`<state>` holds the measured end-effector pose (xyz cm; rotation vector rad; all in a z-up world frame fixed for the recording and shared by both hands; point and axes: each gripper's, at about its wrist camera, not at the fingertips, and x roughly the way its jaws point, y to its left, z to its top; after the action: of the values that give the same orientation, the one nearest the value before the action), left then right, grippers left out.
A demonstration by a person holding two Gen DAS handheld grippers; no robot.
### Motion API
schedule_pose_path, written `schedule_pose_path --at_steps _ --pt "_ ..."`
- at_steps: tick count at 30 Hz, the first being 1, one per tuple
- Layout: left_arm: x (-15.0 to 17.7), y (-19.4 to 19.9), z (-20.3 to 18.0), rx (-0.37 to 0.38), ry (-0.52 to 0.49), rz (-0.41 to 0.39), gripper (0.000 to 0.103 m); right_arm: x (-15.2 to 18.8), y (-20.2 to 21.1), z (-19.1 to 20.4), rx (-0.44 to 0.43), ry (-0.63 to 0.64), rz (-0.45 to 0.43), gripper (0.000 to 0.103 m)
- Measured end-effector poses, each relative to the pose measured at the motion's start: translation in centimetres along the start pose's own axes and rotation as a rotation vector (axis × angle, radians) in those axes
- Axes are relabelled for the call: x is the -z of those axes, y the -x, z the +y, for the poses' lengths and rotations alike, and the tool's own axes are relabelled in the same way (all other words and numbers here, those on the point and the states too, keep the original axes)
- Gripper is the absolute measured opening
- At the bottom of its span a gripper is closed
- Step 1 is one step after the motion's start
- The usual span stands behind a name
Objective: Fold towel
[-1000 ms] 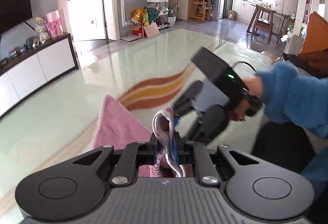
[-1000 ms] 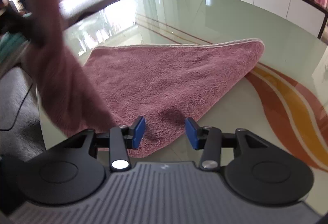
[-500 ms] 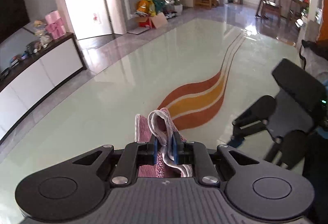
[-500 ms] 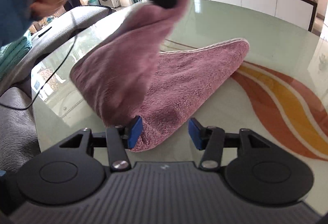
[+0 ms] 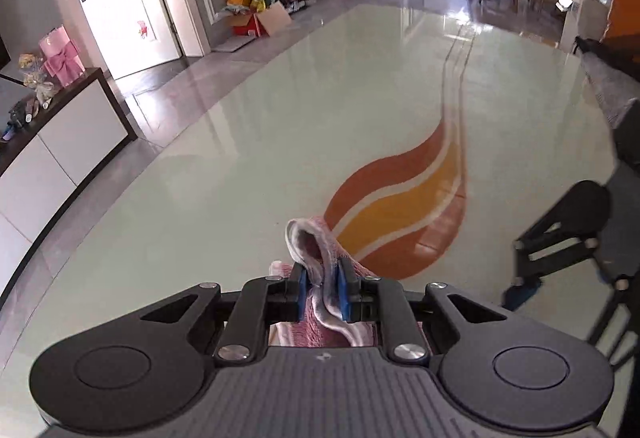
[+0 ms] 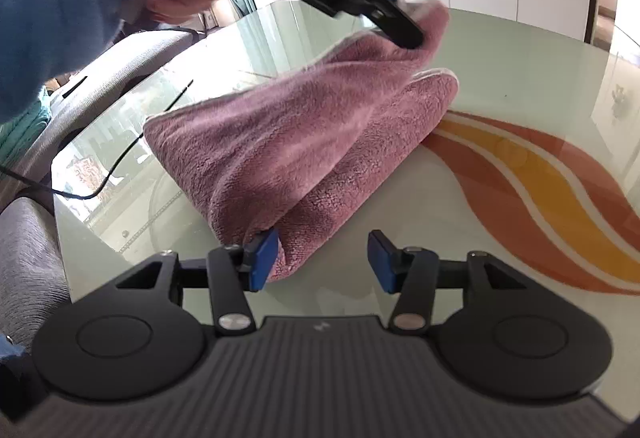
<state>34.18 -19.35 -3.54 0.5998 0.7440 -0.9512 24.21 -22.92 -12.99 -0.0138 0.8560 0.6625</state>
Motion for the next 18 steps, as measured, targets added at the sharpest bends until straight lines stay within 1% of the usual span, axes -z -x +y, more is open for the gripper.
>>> schedule_pose_path --at_steps 5,9,10,12,15,17,18 --pt "0.5 -2.0 1.1 0.023 0.039 0.018 0.018 0.1 0.0 0.1 0.006 0.012 -0.004 0.052" --pt "0.7 -3.3 1.1 0.030 0.041 0.042 0.018 0.1 -0.1 -0.1 0.002 0.003 -0.005 0.055" --pt "0.8 -3.5 1.1 0.024 0.040 0.048 0.019 0.1 -0.1 -0.2 0.002 -0.002 -0.006 0.056" --pt "0.8 -3.9 1.5 0.003 0.050 0.050 0.025 0.1 -0.1 -0.2 0.003 -0.006 -0.008 0.057" --pt "1.0 -4.0 2.1 -0.020 0.092 0.038 0.031 0.1 -0.1 -0.3 0.006 -0.015 -0.013 0.058" --pt "1.0 -3.6 2.4 -0.036 0.125 0.023 0.033 0.1 -0.1 -0.5 0.006 -0.024 -0.017 0.059" --pt "1.0 -3.4 2.5 -0.041 0.135 0.019 0.036 0.1 -0.1 -0.6 0.008 -0.030 -0.020 0.059"
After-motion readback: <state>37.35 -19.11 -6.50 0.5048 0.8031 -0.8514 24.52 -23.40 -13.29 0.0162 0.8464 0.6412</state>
